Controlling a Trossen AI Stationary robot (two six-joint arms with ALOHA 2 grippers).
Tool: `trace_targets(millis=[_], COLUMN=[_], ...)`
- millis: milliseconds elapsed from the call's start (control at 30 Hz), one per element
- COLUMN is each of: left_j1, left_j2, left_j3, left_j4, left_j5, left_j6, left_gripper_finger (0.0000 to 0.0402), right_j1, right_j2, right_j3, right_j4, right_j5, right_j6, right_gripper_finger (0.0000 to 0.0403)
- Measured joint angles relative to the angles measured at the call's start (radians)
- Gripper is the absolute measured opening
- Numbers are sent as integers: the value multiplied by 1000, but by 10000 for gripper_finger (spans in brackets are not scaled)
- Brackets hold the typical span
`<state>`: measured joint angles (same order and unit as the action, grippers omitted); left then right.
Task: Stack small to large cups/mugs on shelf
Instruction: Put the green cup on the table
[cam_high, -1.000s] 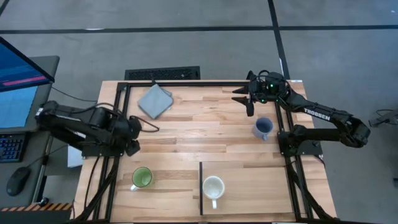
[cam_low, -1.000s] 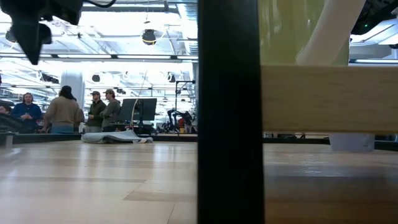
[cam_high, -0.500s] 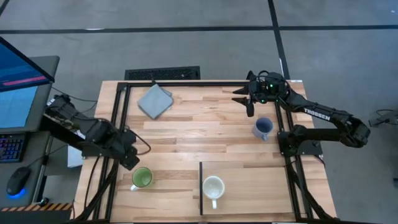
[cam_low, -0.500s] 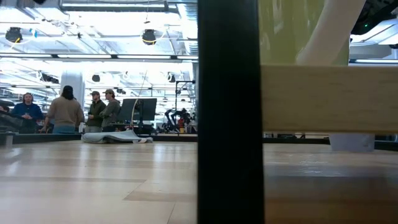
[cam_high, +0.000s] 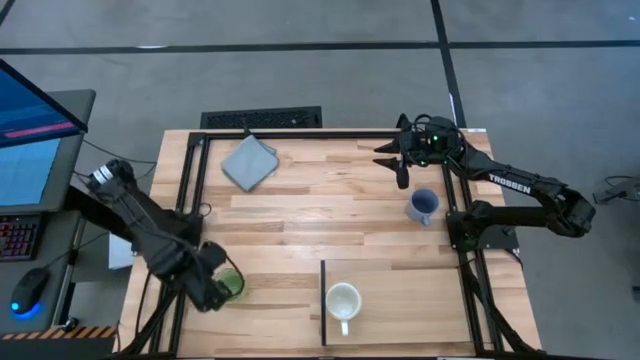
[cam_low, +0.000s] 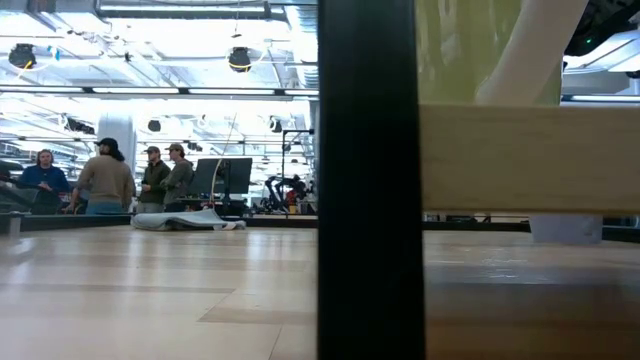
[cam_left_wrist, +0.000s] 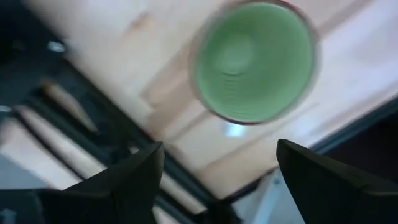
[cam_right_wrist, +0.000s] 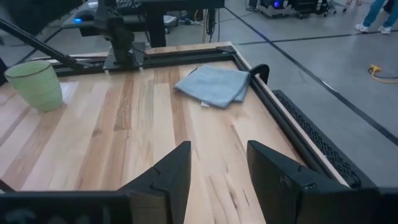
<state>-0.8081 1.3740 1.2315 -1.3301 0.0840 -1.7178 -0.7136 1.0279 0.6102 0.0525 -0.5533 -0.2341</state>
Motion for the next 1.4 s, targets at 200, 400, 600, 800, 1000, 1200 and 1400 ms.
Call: trace_targets(millis=[200,400,600,800,1000,1200,1400], left_j1=[-87,-132,-134,-134,-134,-134,-134], left_j2=[93,185,247,249,249,249,248], left_j3=[50,75,76,74,74,73,73], left_j4=[56,60,65,54,57,57,57], left_j5=[-27,-19,-23,-41,-41,-91,-97], left_j6=[-128,-167,-122,-176,-189,-194,-217], left_gripper_finger=[304,304,304,304,304,304,304], right_j1=[0,0,0,6,27,33,33], right_j2=[0,0,0,0,0,0,0], right_j3=[0,0,0,0,0,0,0], right_j4=[0,0,0,0,0,0,0], right_j5=[-33,-83,-91,-105,-105,-105,-105], right_j6=[24,25,51,52,50,43,43], right_gripper_finger=[178,178,178,178,178,178,178])
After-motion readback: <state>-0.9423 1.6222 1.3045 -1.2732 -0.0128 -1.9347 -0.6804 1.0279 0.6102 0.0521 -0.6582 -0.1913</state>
